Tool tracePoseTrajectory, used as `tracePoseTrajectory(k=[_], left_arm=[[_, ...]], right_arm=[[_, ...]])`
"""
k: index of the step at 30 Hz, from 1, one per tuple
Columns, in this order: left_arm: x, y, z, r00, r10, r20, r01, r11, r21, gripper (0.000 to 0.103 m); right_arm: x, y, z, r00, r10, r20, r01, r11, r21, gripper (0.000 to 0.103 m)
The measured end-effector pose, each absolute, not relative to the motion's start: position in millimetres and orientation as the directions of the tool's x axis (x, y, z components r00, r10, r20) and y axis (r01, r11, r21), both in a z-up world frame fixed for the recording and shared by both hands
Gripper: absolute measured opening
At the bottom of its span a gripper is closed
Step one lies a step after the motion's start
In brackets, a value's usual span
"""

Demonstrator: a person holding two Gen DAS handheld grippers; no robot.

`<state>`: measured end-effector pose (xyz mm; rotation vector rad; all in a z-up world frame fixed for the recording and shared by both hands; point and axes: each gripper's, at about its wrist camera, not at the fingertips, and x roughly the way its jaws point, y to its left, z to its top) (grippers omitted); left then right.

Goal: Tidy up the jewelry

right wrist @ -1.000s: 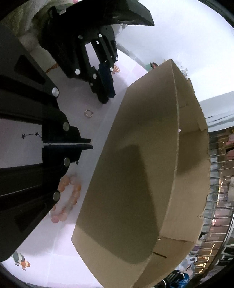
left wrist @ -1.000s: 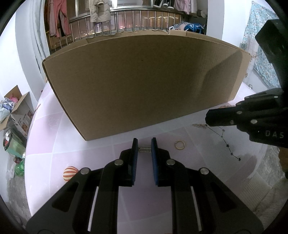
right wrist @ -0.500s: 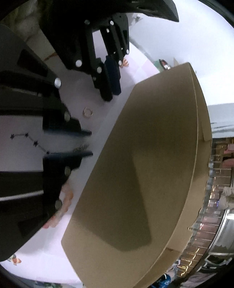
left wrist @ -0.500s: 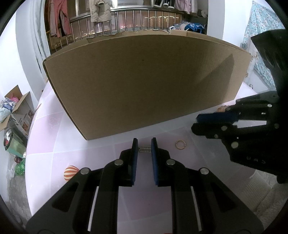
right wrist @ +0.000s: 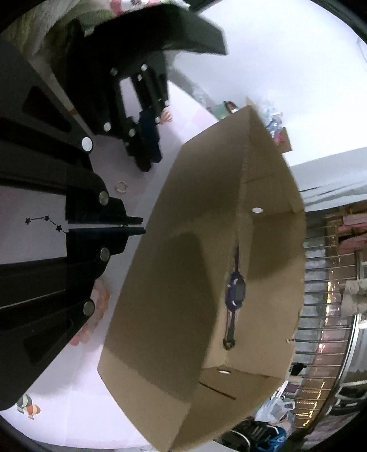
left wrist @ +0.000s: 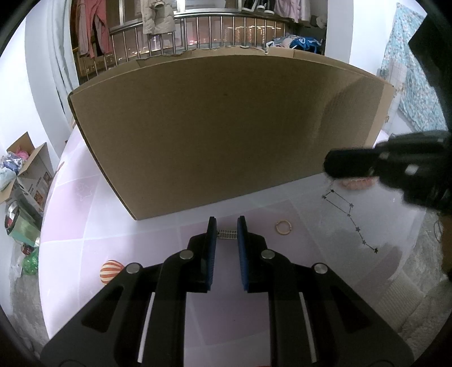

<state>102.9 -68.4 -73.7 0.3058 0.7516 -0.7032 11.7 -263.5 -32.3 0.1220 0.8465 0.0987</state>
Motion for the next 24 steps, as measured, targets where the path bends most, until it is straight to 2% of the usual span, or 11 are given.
tracePoseTrajectory(k=[12,13,14,24], left_arm=[[97,-61,-62,0.538,-0.476,-0.696,0.675,0.738,0.018,0.013],[95,-61,-60,0.542,-0.477,-0.692,0.675,0.738,0.020,0.001],[93,-60,-56,0.542,-0.478,-0.691,0.676,0.736,0.021,0.000],[77,-47,-38,0.571,-0.469,-0.673,0.660,0.751,0.037,0.001]], right_arm=[[13,-268,-11,0.721,0.133,-0.680,-0.038,0.988,0.152,0.002],[15,-268,-8,0.724,0.134,-0.676,-0.038,0.987,0.156,0.002],[14,-268,-7,0.729,0.137,-0.671,-0.038,0.986,0.161,0.002],[9,-269,12,0.772,0.156,-0.616,-0.061,0.983,0.173,0.002]])
